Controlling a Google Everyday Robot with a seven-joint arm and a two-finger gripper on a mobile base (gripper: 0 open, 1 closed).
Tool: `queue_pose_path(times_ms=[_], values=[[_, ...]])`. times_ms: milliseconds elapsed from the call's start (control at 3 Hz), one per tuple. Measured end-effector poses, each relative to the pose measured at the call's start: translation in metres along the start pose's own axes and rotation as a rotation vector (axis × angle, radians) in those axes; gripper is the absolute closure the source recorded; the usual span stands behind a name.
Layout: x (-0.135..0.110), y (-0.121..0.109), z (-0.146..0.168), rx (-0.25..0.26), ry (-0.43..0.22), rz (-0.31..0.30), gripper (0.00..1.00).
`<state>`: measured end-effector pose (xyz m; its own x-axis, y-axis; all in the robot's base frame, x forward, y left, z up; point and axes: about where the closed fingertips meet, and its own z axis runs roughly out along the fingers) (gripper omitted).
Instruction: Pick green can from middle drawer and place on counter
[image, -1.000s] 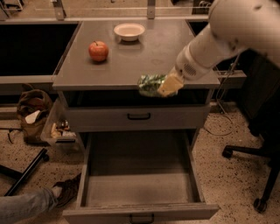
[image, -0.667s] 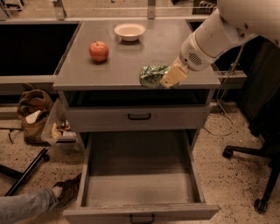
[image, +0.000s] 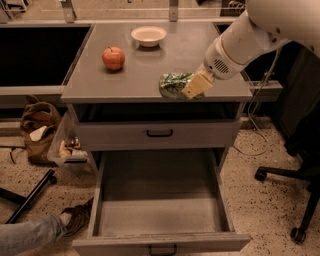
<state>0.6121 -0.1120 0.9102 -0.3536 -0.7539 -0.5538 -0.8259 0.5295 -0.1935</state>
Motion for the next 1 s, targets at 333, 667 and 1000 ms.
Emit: queue_pose_path(times_ms=[333, 667, 1000], values=[[-0.01, -0.042, 0.006, 0.071, -0.027, 0.04, 1.0], [-0.019, -0.077, 0.016, 0.108, -0.042, 0.072, 1.0], [-0.021, -0.099, 0.031, 0.121, -0.041, 0.102, 1.0]])
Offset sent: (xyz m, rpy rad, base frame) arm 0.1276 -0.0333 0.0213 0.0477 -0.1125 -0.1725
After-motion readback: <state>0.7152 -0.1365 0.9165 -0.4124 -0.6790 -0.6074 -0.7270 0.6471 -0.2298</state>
